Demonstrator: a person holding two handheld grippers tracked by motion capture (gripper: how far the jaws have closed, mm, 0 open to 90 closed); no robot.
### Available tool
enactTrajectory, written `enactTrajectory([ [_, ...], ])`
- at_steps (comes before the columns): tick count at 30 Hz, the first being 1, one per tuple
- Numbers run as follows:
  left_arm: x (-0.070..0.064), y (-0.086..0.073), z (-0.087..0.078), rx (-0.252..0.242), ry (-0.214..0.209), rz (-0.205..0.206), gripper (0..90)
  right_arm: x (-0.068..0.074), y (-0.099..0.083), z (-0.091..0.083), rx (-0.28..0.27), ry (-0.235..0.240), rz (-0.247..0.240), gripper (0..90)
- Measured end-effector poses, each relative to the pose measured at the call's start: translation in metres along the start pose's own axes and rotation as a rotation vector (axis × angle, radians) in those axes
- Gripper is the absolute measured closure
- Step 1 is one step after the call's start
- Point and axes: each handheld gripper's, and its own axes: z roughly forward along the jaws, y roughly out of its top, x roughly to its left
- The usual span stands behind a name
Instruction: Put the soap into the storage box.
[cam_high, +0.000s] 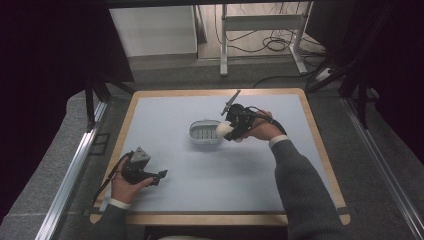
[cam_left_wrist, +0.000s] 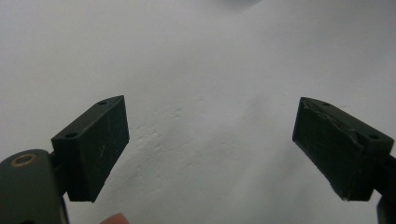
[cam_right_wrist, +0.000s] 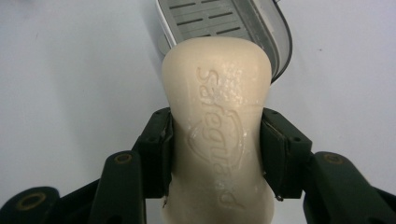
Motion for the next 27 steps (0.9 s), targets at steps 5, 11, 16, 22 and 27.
enactTrajectory([
  [5,0.000,0.000,0.000,0.006,0.004,0.004,11.2,-0.002,0.009,0.001,-0.005,-0.001,-0.011,48.7],
  [11,0.000,0.000,0.001,0.007,0.001,0.005,11.2,-0.004,0.020,0.008,-0.005,0.008,-0.024,48.7],
  [16,0.000,0.000,0.002,0.007,-0.001,0.006,11.2,-0.007,0.033,0.020,-0.003,0.015,-0.046,48.7],
  [22,0.000,0.000,0.002,0.017,-0.002,0.015,11.2,-0.009,0.044,0.031,-0.001,0.022,-0.071,48.7],
  [27,0.000,0.000,0.002,0.020,0.001,0.016,11.2,-0.008,0.053,0.044,0.006,0.033,-0.100,48.7],
])
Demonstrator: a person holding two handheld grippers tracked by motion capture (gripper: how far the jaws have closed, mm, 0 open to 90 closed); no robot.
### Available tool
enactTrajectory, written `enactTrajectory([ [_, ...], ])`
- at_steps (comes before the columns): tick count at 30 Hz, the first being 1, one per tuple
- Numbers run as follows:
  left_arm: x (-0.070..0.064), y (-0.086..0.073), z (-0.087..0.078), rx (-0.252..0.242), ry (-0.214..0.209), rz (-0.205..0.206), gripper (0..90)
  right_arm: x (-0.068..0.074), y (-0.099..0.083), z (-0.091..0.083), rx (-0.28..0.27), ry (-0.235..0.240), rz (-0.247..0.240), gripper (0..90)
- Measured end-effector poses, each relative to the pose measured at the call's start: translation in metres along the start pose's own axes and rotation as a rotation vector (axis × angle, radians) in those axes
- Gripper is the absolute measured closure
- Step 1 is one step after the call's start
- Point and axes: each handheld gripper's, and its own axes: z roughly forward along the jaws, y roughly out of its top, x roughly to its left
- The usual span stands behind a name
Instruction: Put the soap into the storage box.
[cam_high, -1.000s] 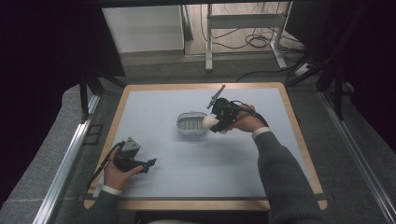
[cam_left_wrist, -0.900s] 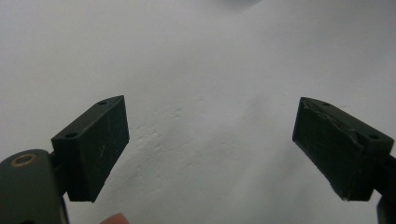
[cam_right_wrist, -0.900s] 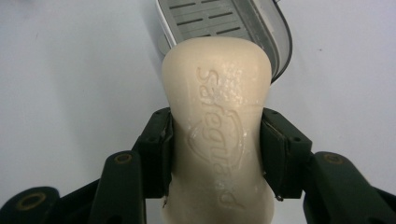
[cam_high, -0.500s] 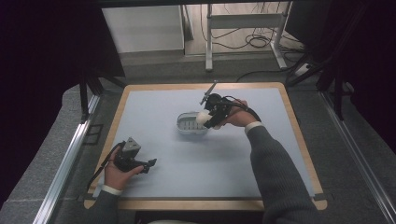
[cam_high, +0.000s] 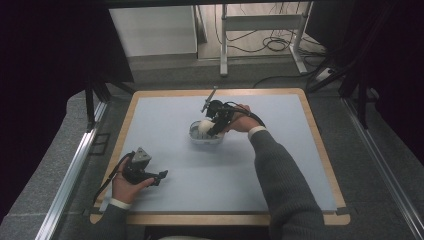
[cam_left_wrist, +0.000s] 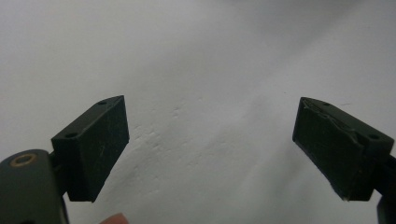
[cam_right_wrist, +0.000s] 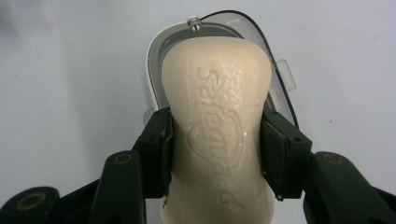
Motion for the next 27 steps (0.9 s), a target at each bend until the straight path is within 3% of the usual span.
enactTrajectory([
  [7,0.000,0.000,0.000,0.002,-0.002,0.003,11.2,0.002,0.005,0.013,0.016,-0.002,-0.039,48.7],
  [18,0.000,0.000,0.001,0.004,-0.004,0.006,11.2,0.004,0.006,0.019,0.036,-0.004,-0.054,47.1],
  [22,0.000,0.000,0.001,0.004,-0.004,0.005,11.2,0.004,0.007,0.006,-0.035,-0.009,-0.035,46.8],
  [27,-0.001,0.000,0.002,0.003,-0.006,0.004,11.2,0.005,0.006,-0.006,-0.060,-0.016,-0.031,45.8],
])
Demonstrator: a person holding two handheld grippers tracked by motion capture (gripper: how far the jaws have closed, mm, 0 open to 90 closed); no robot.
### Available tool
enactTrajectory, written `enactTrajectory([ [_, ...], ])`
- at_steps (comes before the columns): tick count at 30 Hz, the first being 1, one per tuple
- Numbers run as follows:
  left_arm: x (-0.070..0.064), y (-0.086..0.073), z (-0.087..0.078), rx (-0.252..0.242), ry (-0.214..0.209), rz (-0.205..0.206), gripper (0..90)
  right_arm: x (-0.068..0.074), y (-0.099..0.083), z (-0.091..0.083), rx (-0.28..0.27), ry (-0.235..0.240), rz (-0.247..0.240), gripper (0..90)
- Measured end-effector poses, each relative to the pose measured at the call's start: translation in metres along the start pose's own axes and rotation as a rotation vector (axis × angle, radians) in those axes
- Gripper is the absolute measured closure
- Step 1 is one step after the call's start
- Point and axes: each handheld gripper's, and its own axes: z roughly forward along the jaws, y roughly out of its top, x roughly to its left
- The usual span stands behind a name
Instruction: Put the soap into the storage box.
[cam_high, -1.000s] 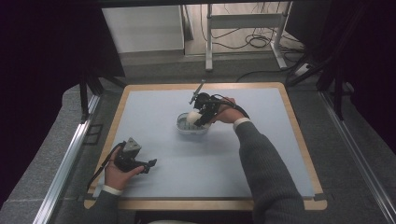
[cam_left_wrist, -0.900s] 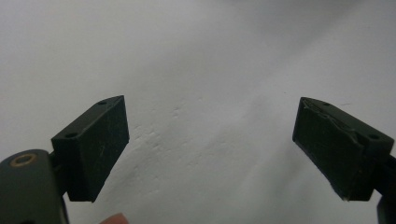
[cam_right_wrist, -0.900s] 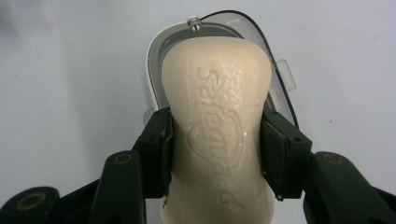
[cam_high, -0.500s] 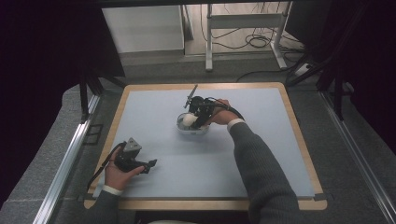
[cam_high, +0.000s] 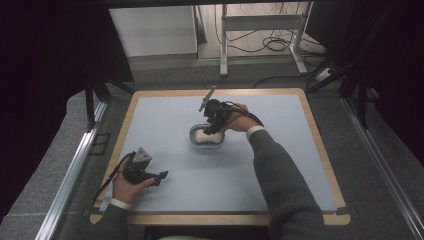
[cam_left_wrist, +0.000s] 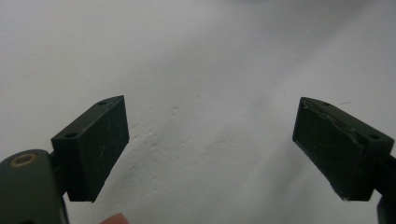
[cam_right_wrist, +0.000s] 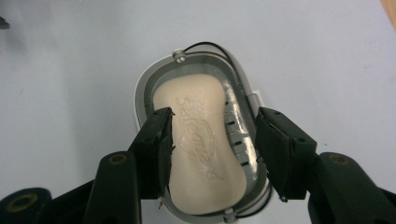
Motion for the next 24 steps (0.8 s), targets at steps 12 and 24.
enactTrajectory([
  [12,0.004,0.004,0.003,-0.017,-0.022,-0.028,11.2,0.008,-0.006,-0.020,-0.036,-0.004,-0.004,42.0],
  [24,0.004,0.005,0.005,-0.005,-0.016,-0.018,11.2,0.008,-0.036,-0.040,-0.051,-0.045,0.040,38.7],
])
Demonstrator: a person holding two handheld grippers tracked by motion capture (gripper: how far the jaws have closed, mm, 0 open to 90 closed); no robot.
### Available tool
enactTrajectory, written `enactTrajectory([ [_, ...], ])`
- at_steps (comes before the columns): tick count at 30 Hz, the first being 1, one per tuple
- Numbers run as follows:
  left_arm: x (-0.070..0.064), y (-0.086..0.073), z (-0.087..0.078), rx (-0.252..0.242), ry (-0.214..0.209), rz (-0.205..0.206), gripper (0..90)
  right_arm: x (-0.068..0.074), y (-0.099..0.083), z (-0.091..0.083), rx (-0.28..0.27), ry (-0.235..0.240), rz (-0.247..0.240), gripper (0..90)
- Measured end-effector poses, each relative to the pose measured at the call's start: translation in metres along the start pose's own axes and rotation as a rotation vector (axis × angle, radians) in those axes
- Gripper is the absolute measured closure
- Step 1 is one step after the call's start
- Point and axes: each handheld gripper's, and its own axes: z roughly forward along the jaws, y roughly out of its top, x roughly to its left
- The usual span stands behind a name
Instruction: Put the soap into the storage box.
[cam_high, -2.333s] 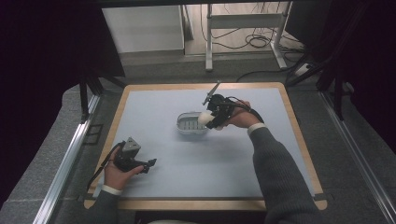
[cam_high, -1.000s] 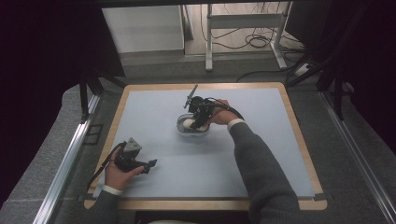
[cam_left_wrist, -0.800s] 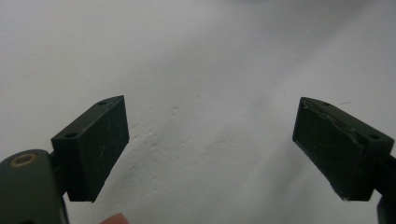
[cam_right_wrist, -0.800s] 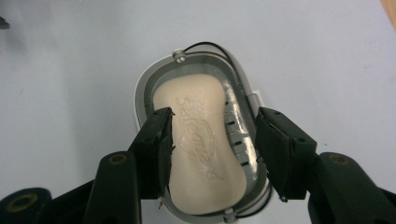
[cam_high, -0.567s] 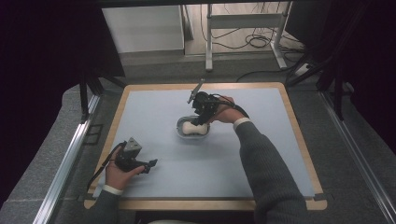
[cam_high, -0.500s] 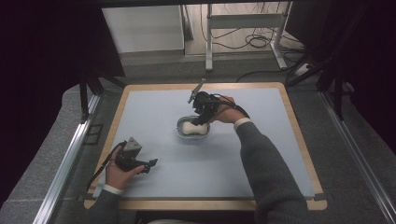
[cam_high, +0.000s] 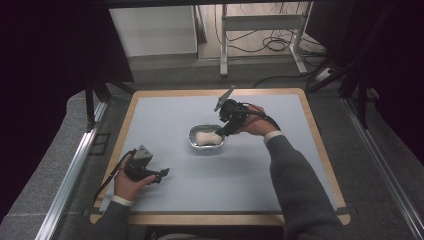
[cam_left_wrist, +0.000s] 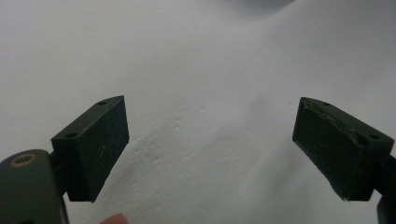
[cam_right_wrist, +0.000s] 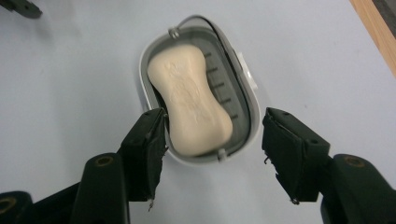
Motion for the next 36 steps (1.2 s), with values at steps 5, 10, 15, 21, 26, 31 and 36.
enactTrajectory([
  [5,0.000,0.001,-0.001,-0.020,-0.010,-0.005,11.2,0.005,-0.017,-0.011,-0.010,-0.029,0.037,37.9],
  [10,0.001,0.001,-0.004,-0.031,-0.010,-0.012,11.2,0.011,-0.038,-0.024,-0.031,-0.058,0.076,37.1],
  [15,0.001,0.001,-0.003,-0.021,-0.005,-0.006,11.2,0.013,-0.064,-0.034,-0.061,-0.089,0.123,34.9],
  [21,-0.001,0.000,-0.001,-0.013,-0.003,-0.004,11.1,0.015,-0.104,-0.042,-0.112,-0.122,0.212,32.9],
  [26,-0.001,0.000,-0.001,-0.007,-0.002,-0.003,11.1,0.023,-0.135,-0.043,-0.133,-0.150,0.259,31.9],
  [31,-0.001,0.000,0.000,-0.005,-0.001,-0.001,11.1,0.033,-0.167,-0.041,-0.155,-0.173,0.319,30.5],
  [36,-0.002,0.000,0.001,-0.004,0.000,-0.004,11.1,0.042,-0.195,-0.037,-0.192,-0.183,0.382,28.3],
])
